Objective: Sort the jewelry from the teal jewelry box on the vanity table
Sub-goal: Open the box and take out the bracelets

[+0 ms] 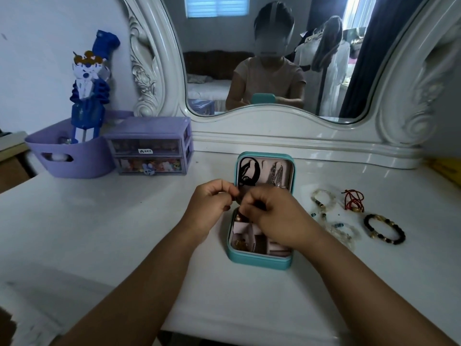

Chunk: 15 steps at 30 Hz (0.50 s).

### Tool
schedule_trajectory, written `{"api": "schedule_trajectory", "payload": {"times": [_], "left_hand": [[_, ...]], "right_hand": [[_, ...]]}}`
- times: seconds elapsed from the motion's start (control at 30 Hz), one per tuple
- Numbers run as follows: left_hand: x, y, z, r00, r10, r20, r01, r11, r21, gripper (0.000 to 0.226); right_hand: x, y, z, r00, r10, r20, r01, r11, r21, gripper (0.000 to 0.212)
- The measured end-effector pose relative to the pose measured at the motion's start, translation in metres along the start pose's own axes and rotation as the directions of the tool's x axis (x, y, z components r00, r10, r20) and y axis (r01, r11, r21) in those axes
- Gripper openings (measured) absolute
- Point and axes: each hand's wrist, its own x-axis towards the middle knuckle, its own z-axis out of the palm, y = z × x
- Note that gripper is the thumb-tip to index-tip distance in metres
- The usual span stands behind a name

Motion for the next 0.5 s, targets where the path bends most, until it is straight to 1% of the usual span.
{"api": "schedule_trajectory", "payload": {"times": [0.1, 0.2, 0.27, 0.33, 0.37, 0.43, 0.5], "left_hand": [[0.001, -0.002, -0.001, 1.0, -0.012, 0.005, 0.012, 1.0, 0.0, 0.034], [0.0, -0.004, -0.002, 1.0, 0.006, -0.01, -0.006, 0.999, 0.038, 0.039], [-0.001, -0.003, -0.001, 0.999, 0.047, 0.01, -0.047, 0.997, 0.067, 0.036], [-0.004, 0.002, -0.001, 0.993, 0.073, 0.089, -0.078, 0.996, 0.053, 0.028], [-0.006, 0.004, -0.002, 0.986, 0.08, 0.15, -0.088, 0.995, 0.053, 0.022], [-0.007, 0.005, -0.005, 0.956, 0.063, 0.288, -0.097, 0.99, 0.106, 0.01], [-0.007, 0.003, -0.009, 0.914, 0.01, 0.405, -0.076, 0.986, 0.148, 0.012]], "right_hand": [[-0.003, -0.004, -0.013, 0.995, 0.085, -0.049, -0.07, 0.965, 0.251, 0.015], [-0.004, -0.009, -0.03, 0.984, 0.156, -0.088, -0.09, 0.854, 0.512, 0.018], [-0.005, -0.013, -0.042, 0.977, 0.17, -0.131, -0.056, 0.791, 0.609, 0.022], [-0.007, -0.017, -0.054, 0.969, 0.162, -0.186, 0.0, 0.756, 0.655, 0.021], [-0.008, -0.018, -0.06, 0.964, 0.156, -0.213, 0.029, 0.74, 0.672, 0.02], [-0.01, -0.019, -0.069, 0.954, 0.159, -0.255, 0.067, 0.715, 0.696, 0.019], [-0.013, -0.017, -0.077, 0.944, 0.169, -0.282, 0.085, 0.703, 0.706, 0.019]]}}
